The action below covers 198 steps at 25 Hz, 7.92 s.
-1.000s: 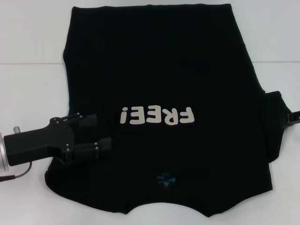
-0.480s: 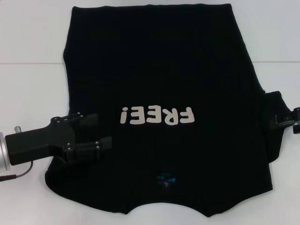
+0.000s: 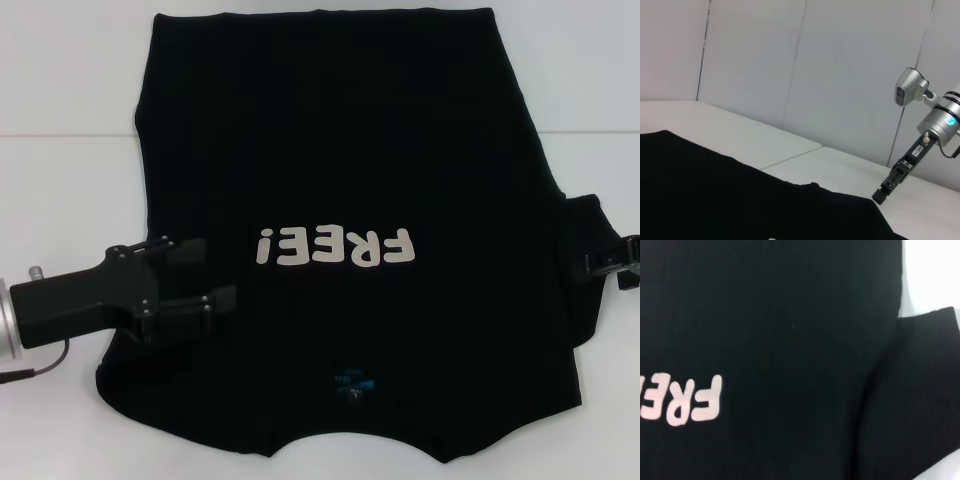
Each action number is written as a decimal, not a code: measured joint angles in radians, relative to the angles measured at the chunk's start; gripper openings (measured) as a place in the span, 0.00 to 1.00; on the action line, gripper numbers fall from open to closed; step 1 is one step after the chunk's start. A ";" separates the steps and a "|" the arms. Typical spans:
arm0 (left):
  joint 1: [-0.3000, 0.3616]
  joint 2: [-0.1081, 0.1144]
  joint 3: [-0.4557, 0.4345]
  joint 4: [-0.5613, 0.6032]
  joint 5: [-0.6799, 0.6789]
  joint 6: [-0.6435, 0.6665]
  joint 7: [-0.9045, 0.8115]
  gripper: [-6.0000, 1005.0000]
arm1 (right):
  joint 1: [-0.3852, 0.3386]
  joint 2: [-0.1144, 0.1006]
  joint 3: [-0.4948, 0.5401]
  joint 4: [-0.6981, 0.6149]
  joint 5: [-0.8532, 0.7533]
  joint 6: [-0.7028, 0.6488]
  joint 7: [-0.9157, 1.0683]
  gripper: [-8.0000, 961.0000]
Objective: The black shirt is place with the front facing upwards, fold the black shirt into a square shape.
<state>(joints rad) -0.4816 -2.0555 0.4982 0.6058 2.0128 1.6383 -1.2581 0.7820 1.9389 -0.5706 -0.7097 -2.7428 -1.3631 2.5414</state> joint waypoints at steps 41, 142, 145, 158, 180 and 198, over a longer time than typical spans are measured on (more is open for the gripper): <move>-0.006 -0.005 0.000 -0.014 0.002 -0.010 0.000 0.86 | -0.011 -0.016 -0.012 -0.026 0.039 0.101 -0.079 0.01; -0.005 0.001 0.003 -0.039 0.029 -0.051 0.000 0.86 | -0.032 -0.072 0.155 0.225 0.181 0.051 0.180 0.66; -0.003 0.000 0.004 -0.040 0.033 -0.052 0.001 0.86 | -0.032 -0.069 0.150 0.233 0.194 0.067 0.175 0.66; -0.003 0.000 0.003 -0.040 0.034 -0.052 -0.004 0.86 | -0.032 -0.061 0.144 0.248 0.191 0.134 0.172 0.65; -0.002 -0.002 0.003 -0.040 0.034 -0.049 -0.005 0.86 | 0.004 -0.038 0.103 0.209 0.232 0.145 0.118 0.23; -0.002 -0.001 0.003 -0.040 0.033 -0.050 -0.006 0.86 | 0.089 -0.014 -0.014 0.206 0.236 0.147 0.036 0.23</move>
<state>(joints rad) -0.4832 -2.0562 0.5016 0.5660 2.0463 1.5888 -1.2640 0.8711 1.9250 -0.5842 -0.5036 -2.5069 -1.2160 2.5779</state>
